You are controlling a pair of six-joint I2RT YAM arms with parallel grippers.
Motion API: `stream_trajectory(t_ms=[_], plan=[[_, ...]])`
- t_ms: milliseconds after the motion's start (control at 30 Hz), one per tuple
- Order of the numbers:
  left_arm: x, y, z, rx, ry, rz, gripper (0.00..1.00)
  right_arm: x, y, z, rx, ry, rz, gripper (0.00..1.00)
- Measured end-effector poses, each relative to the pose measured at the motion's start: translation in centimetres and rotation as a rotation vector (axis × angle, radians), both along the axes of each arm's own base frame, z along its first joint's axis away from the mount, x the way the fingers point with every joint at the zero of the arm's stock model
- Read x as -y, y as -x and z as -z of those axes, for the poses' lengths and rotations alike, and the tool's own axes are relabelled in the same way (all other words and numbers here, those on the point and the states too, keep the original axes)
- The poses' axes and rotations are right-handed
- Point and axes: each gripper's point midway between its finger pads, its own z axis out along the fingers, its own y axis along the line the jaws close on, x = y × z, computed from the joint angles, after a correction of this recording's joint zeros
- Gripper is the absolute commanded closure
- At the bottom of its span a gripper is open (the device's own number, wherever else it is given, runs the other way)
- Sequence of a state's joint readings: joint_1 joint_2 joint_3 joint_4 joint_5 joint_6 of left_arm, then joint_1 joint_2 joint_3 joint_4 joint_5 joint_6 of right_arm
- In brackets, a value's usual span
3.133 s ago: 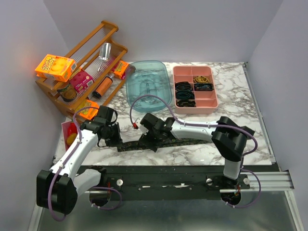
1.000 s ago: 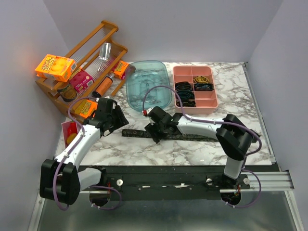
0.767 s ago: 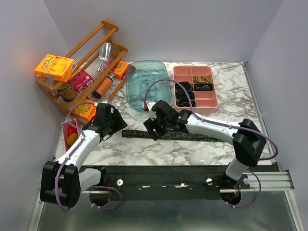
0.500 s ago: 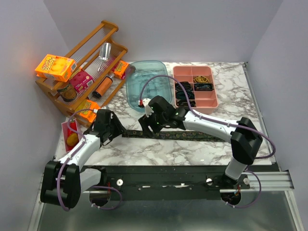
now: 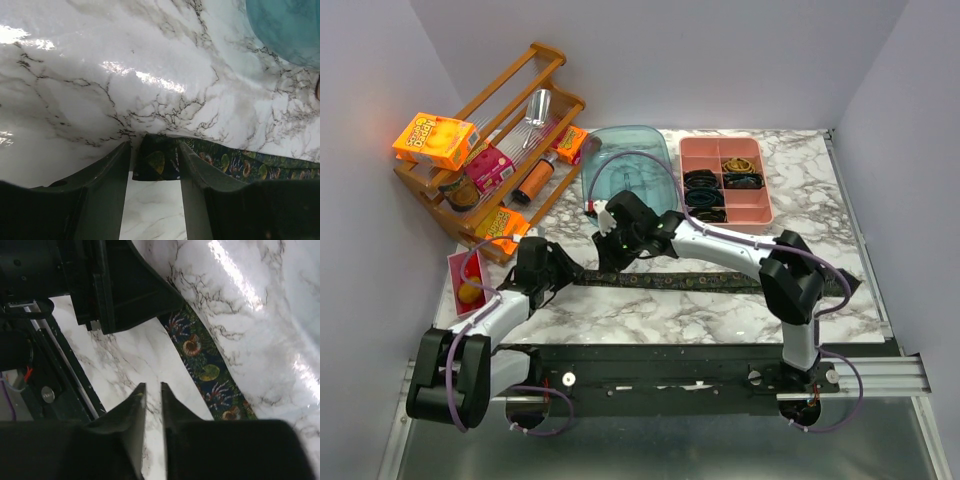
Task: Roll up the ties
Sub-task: Flatten out the tie at the center of the board.
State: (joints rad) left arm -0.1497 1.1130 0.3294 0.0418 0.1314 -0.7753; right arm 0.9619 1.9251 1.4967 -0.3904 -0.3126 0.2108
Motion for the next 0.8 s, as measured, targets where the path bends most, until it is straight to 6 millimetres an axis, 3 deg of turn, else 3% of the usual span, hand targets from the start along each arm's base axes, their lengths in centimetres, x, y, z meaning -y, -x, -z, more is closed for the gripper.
stream_trajectory(t_ms=[133,300,467,800], plan=[[0.4,-0.5,0.1,0.006,0.018,0.008,0.55,-1.6,-0.7,0.6,-0.015,-0.012,-0.005,0.9],[0.4,-0.4,0.2,-0.001,0.027,0.007,0.58,-2.3,-1.1,2.6,-0.044,0.012,0.007,0.91],[0.4,-0.2,0.0,-0.002,0.03,0.004,0.56,-2.3,-1.1,4.1,-0.068,0.037,0.015,0.92],[0.6,0.3,0.2,0.006,0.053,-0.001,0.49,-3.0,-1.7,5.2,-0.079,0.048,0.032,0.92]])
